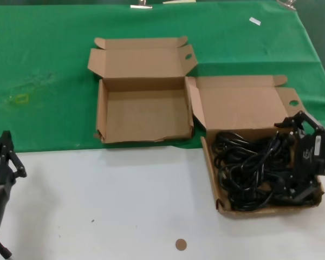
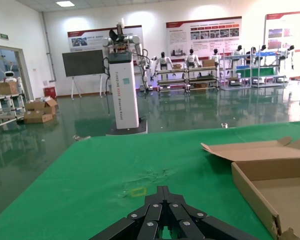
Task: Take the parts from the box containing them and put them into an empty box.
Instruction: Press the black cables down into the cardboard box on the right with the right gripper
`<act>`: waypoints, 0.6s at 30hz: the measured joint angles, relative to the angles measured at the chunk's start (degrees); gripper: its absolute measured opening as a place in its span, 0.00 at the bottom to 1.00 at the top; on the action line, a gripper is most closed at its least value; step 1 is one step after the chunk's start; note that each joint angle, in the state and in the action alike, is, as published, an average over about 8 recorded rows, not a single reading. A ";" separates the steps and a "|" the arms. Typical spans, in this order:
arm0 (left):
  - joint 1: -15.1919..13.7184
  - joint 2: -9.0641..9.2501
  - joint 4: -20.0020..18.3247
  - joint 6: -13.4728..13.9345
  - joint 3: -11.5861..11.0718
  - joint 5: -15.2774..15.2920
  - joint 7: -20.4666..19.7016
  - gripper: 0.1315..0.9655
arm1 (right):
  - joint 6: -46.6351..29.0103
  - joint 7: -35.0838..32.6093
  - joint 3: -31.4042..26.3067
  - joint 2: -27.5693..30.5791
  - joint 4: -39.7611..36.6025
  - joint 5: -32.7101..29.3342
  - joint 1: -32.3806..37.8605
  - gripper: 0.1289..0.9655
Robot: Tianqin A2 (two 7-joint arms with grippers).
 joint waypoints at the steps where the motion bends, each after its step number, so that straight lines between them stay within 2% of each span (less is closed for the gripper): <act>1: 0.00 0.00 0.00 0.00 0.00 0.00 0.00 0.01 | -1.70 -0.71 0.69 -0.35 -0.50 -0.37 0.12 1.00; 10: 0.00 0.00 0.00 0.00 0.00 0.00 -0.02 0.01 | -14.01 -7.82 5.09 -4.68 -5.63 -3.73 2.51 1.00; 18: 0.00 0.00 0.00 0.00 0.00 0.01 -0.02 0.01 | -21.68 -13.20 6.20 -9.66 -10.82 -7.91 6.64 1.00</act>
